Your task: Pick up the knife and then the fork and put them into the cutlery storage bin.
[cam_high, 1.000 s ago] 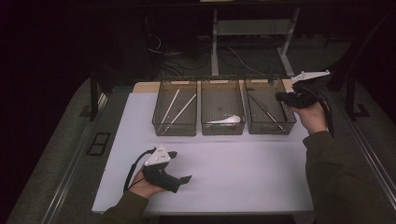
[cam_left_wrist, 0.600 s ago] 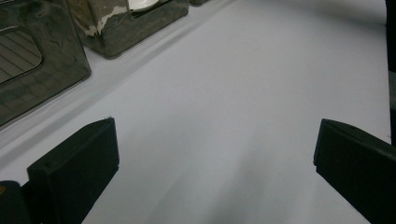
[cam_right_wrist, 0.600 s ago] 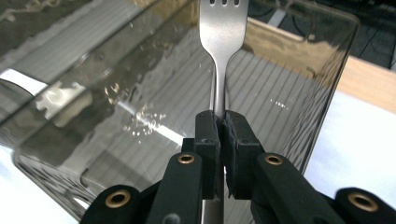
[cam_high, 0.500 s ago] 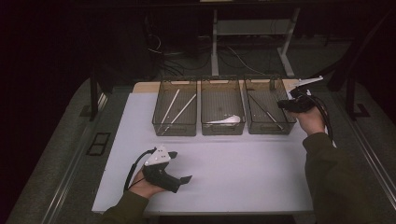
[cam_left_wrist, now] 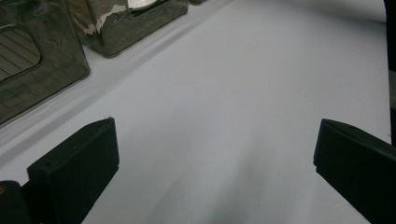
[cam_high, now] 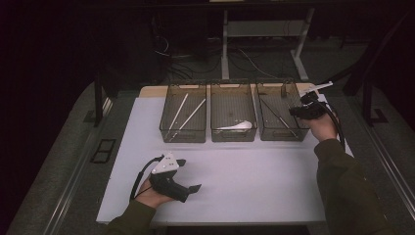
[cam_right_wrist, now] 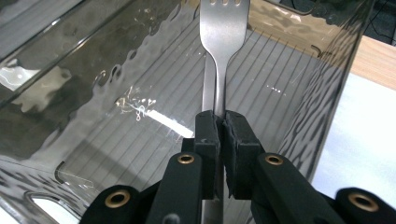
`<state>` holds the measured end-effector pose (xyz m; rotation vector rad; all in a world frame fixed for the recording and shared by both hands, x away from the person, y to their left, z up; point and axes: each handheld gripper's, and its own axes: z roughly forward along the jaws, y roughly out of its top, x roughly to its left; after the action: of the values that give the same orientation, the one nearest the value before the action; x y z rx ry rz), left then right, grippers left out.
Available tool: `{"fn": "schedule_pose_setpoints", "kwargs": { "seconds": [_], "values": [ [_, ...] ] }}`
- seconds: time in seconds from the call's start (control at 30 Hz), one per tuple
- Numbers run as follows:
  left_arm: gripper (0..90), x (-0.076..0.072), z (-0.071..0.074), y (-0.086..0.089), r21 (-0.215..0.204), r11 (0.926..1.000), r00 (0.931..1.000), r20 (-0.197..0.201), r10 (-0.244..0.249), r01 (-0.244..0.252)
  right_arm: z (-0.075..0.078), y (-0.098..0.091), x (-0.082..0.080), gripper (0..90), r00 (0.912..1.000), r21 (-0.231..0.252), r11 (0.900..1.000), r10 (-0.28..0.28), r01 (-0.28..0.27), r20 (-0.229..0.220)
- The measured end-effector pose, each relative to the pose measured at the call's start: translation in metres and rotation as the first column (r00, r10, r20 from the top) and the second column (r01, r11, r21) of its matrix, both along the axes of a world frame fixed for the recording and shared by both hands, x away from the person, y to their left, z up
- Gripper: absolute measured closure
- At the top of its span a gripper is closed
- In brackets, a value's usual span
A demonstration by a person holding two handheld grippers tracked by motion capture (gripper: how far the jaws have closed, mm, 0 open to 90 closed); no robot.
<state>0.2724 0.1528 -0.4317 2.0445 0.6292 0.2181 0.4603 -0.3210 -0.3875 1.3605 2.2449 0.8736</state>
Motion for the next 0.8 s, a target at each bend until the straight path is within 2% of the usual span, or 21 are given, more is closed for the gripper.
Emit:
{"fn": "schedule_pose_setpoints", "kwargs": {
  "seconds": [0.37, 0.47, 0.63, 0.8],
  "values": [
    [0.0, -0.0002, -0.0001, -0.0003, -0.001, 1.0, 1.0, 0.0, 0.0, 0.0, -0.0063, 0.0051, 0.0034, 82.2, 0.9998, -0.031, 0.9995, -0.001, 0.001, -0.021],
    [0.0, -0.0002, 0.0, -0.0002, 0.002, 1.0, 1.0, 0.0, -0.001, 0.001, -0.0056, 0.0043, 0.0034, 77.5, 0.9998, -0.008, 0.9999, -0.011, 0.011, -0.015],
    [0.0, -0.0002, 0.0, -0.0003, 0.002, 1.0, 1.0, 0.0, -0.002, 0.002, -0.0025, 0.0041, 0.0022, 73.2, 1.0, 0.002, 1.0, -0.005, 0.005, -0.005],
    [0.0, -0.0001, -0.0001, -0.0006, 0.004, 1.0, 1.0, 0.0, -0.003, 0.003, -0.0004, 0.0045, 0.0005, 62.9, 1.0, 0.037, 0.9993, -0.004, 0.004, -0.004]
  ]
}}
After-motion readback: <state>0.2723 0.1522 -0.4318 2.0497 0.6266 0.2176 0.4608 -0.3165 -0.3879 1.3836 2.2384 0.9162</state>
